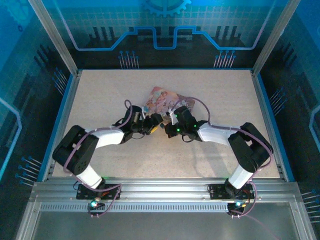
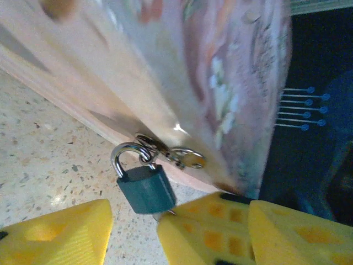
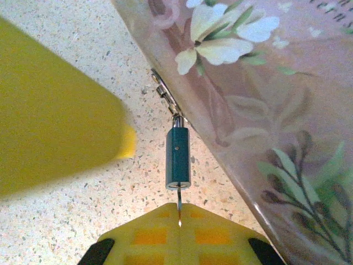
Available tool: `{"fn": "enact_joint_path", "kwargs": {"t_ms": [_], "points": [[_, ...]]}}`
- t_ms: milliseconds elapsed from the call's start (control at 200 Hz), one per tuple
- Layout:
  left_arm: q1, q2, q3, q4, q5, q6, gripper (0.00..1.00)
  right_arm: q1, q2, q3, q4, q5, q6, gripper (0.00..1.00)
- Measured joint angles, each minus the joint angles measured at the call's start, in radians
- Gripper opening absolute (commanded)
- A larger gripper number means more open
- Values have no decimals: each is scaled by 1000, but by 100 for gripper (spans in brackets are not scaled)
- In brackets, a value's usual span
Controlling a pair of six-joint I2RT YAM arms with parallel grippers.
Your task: Unlock the padlock with the key
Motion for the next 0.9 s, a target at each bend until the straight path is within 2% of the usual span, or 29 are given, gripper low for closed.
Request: {"fn": "enact_joint_path", "kwargs": {"t_ms": [185, 260, 395, 560, 740, 900], "points": [[37, -127, -106, 58, -3, -29, 67, 0, -1, 12, -19, -34, 84, 0], [37, -133, -163, 119, -3, -77, 63, 0, -2, 12, -15, -52, 142, 0], [36, -132, -255, 218, -6, -166, 62, 2, -3, 7, 11, -79, 259, 0], [24, -130, -276, 296, -31, -231, 61, 3, -3, -8, 35, -97, 386, 0], [17, -6, -292, 483, -38, -341, 51, 4, -3, -9, 49, -108, 476, 0], [-13, 113, -306, 586, -64, -410, 50, 9, -3, -13, 58, -114, 513, 0]]}}
